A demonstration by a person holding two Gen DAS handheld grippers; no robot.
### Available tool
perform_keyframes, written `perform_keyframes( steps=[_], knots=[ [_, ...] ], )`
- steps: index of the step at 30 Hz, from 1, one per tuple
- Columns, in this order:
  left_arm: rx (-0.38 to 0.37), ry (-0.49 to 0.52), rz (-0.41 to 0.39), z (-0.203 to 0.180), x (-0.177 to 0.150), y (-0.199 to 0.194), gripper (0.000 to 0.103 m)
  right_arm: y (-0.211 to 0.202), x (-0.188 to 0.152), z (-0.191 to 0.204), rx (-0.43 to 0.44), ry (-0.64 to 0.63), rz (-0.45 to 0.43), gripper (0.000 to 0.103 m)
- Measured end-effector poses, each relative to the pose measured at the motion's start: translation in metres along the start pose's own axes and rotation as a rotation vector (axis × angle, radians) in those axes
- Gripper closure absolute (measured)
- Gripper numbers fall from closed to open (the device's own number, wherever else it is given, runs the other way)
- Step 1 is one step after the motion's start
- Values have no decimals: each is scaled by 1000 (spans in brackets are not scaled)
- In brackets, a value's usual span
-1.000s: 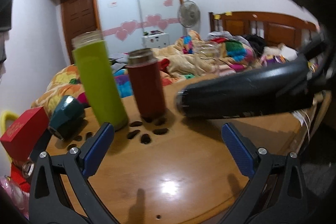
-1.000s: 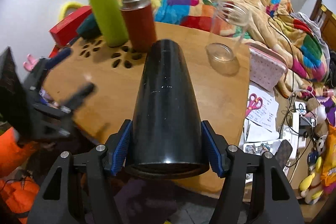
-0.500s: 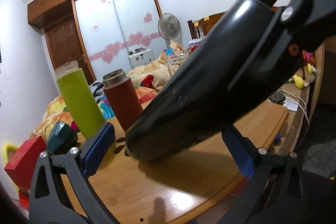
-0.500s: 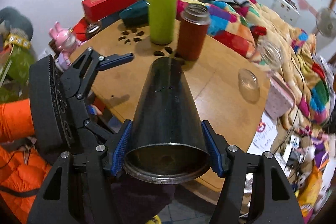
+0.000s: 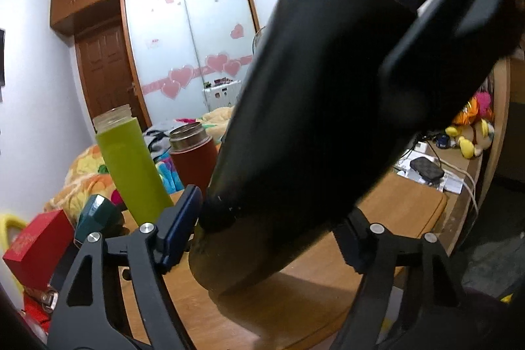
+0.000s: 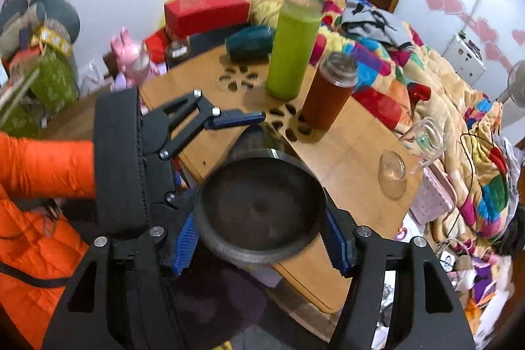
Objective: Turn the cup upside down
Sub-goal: 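Lift the black thermos with the right gripper and rotate it upright, then lower the upright black thermos onto the table with the right gripper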
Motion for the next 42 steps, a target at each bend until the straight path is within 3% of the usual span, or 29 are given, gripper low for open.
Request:
perform_keyframes(
  steps=[6, 13, 24, 31, 42],
  knots=[
    [14, -52, 30, 25, 12, 3, 36, -18, 9, -4, -74, 32, -102, 42],
    [-31, -142, 112, 55, 17, 15, 39, -27, 16, -19, -116, 114, -215, 42],
    [-117, -200, 242, 53, 19, 31, 39, -25, 14, -53, -229, 266, -352, 41],
    [-123, -199, 287, 49, 23, 37, 39, -18, 7, -70, -279, 355, -383, 41],
    [-123, -214, 288, 52, 20, 33, 39, -22, -2, -75, -296, 424, -409, 41]
  ],
)
Point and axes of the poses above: each gripper's, at about its wrist camera, not at the fingertips, and y roughly the way its jaws point, z to its left, x to its top, the point moved 9 cm from there along y, roughly the way its jaws point, and after that the axes turned 8 degrees about x, right-handed, at the moved point
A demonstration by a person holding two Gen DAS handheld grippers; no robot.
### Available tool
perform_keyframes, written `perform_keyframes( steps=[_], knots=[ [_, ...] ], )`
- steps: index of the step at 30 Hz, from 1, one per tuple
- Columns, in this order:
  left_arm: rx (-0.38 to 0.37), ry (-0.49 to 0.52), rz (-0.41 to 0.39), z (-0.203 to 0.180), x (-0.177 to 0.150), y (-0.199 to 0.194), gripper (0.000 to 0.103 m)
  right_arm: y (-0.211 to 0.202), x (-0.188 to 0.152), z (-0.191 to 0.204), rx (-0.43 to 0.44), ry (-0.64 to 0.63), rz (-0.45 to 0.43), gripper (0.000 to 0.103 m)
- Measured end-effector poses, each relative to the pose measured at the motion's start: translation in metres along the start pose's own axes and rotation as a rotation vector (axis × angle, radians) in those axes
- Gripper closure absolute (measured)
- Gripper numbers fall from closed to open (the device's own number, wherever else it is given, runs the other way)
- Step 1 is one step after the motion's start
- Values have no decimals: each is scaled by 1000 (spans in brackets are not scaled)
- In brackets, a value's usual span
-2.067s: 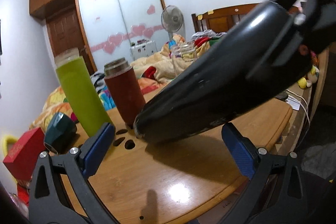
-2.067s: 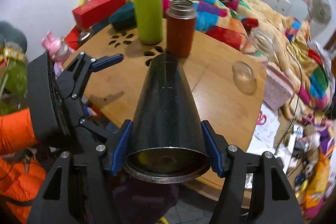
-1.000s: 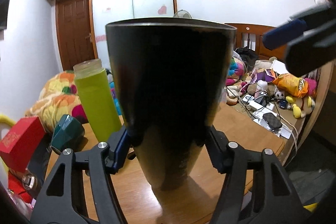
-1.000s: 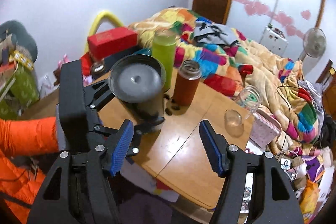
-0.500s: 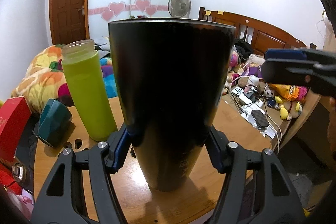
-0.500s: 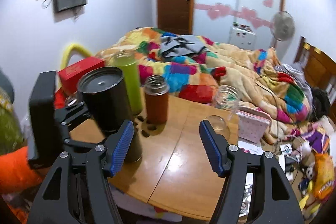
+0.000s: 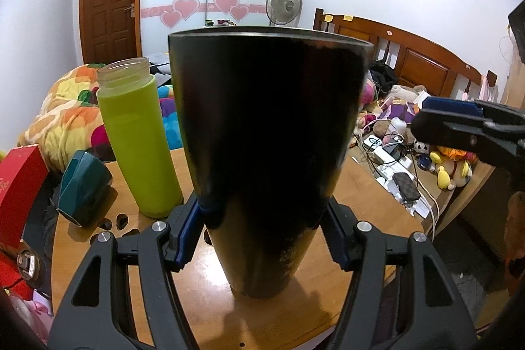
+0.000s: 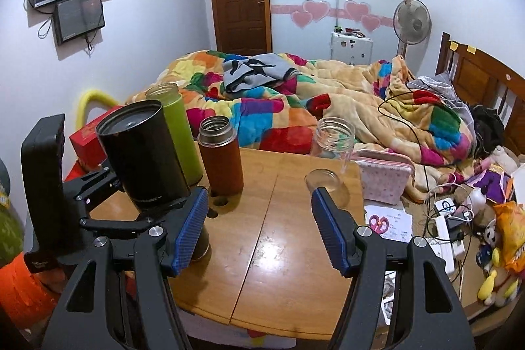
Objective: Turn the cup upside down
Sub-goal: 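Lower the upright black thermos onto the table with the right gripper, then open the right gripper and pull it back from the thermos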
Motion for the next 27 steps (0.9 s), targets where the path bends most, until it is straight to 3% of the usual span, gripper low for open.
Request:
perform_keyframes(
  steps=[7, 13, 15, 16, 20, 23, 27],
  knots=[
    [13, 4, 2, 0, 0, -7, 39, -5, 0, 1, 4, 23, -7, 41],
    [-5, -28, -28, 6, 7, -38, 38, -11, 1, 3, -1, 28, -14, 41],
    [0, -29, -49, 8, 12, -52, 37, -15, 3, 4, -12, 31, -22, 33],
    [2, -28, -63, 9, 16, -62, 35, -18, 5, 4, -16, 34, -35, 29],
    [42, -31, -125, 17, 35, -93, 21, -31, 14, 8, -24, 34, -73, 27],
    [79, -46, -171, 26, 51, -113, 9, -42, 22, 11, -46, 27, -107, 17],
    [112, -75, -226, 37, 69, -136, 4, -55, 33, 20, -50, 12, -144, 13]
  ],
)
Point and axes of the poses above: each gripper's, at about its wrist camera, not at the fingertips, and y roughly the way its jaws point, z to its left, x to its top, the point moved 9 cm from there along y, roughly the way its jaws point, and after that the axes turned 8 degrees about x, right-handed, at the moved point
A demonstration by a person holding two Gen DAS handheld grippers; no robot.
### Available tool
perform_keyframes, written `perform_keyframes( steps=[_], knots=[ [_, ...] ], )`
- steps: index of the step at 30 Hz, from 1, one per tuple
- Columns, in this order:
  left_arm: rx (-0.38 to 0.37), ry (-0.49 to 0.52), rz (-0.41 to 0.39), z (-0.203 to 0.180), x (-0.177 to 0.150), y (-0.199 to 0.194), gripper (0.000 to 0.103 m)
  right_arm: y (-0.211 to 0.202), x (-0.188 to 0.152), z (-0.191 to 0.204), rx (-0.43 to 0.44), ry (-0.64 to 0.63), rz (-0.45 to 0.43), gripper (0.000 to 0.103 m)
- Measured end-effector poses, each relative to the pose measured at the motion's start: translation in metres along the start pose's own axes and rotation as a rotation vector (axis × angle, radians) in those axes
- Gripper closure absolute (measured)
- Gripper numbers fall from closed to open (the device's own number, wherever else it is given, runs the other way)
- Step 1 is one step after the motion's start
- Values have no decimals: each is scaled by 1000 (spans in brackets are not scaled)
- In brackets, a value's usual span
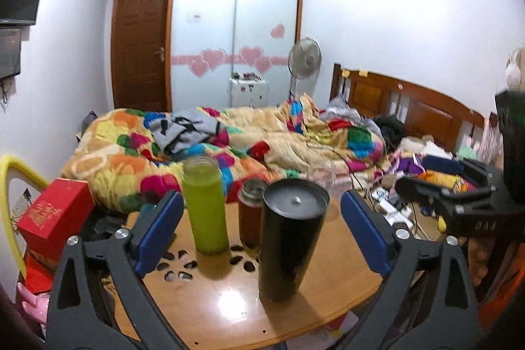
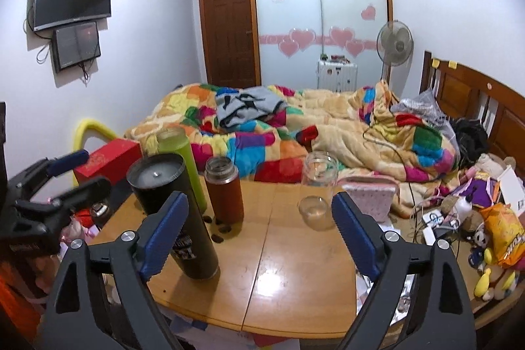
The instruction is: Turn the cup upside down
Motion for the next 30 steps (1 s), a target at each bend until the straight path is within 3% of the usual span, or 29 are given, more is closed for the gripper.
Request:
perform_keyframes(
  steps=[3, 19, 30],
  knots=[
    [28, -4, -23, 6, 10, -6, 0, -8, 9, 4, -3, 0, -33, 0],
    [50, -8, -50, 1, 12, -9, 0, -19, 17, 7, 17, 71, -83, 0],
    [46, 3, -67, -5, 14, -10, 0, -23, 22, 10, 12, 54, -102, 0]
  ],
)
Point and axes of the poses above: each gripper's, at about its wrist camera, not at the fingertips, and y roughly the way its jaws point, z to its left, x to its top, the point moved 9 cm from there along y, roughly the way its jaws point, and after that the axes turned 8 degrees about x, right-handed, at the moved point
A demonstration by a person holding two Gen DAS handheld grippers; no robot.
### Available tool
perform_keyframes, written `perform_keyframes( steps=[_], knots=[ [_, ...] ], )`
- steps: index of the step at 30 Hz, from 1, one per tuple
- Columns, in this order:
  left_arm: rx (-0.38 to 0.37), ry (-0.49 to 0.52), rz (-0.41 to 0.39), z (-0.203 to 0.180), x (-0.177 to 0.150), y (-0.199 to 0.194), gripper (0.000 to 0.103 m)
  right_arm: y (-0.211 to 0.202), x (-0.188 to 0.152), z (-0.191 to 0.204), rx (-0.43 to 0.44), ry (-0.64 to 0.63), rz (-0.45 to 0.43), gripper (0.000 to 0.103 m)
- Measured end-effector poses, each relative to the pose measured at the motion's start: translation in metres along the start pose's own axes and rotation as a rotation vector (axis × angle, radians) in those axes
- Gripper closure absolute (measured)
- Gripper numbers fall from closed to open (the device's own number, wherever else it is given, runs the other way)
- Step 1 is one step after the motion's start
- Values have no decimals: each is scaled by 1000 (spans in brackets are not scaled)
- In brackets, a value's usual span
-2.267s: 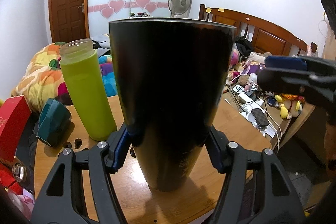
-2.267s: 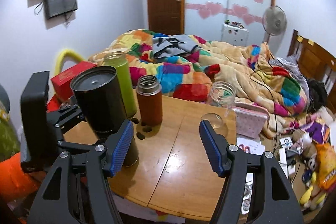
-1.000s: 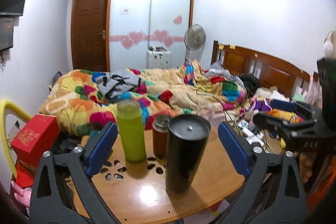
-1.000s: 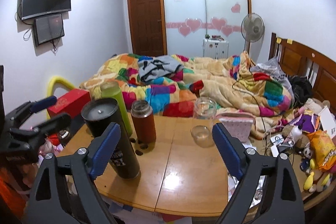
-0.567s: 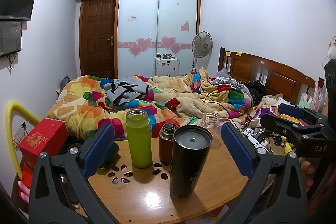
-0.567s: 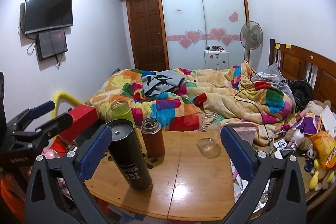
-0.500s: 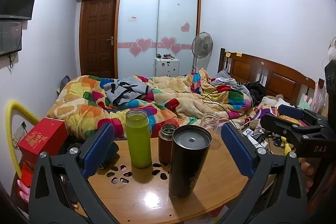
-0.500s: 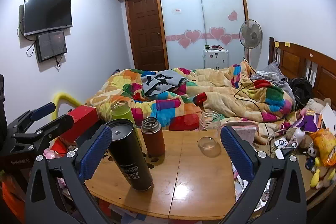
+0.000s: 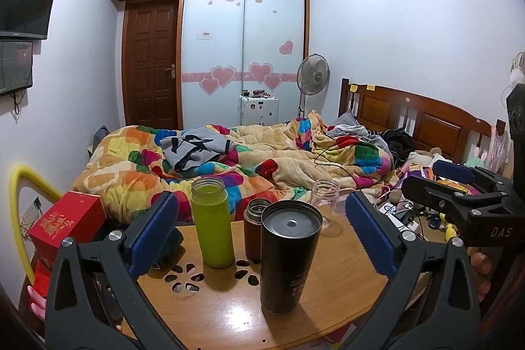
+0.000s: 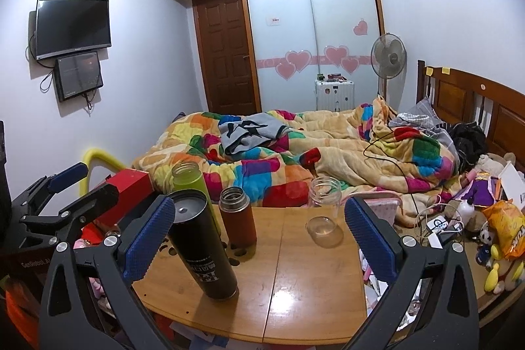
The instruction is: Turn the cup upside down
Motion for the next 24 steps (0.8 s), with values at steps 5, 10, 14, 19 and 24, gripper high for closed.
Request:
perform_keyframes(
  steps=[5, 10, 14, 19, 24],
  knots=[
    [5, -1, -4, -2, 1, -1, 0, -2, 1, 2, -1, -6, -4, 0],
    [5, -1, -5, -1, 1, -1, 0, -3, 3, 5, -1, -8, -10, 0],
    [11, -5, -13, -1, 4, -3, 0, -4, 4, 6, 0, -10, -11, 0],
    [11, -5, -14, -1, 4, -3, 0, -4, 4, 7, -1, -10, -11, 0],
    [8, -5, -13, -2, 4, -3, 0, -4, 4, 7, 0, -9, -12, 0]
  ],
)
Point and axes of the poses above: each gripper's, at about its wrist camera, not at the fingertips, and y roughly the way its jaws point, z to its left, x to its top, the point moved 9 cm from there along y, roughly the way its jaws point, and after that the axes turned 8 degrees about x, right-handed, at the moved point
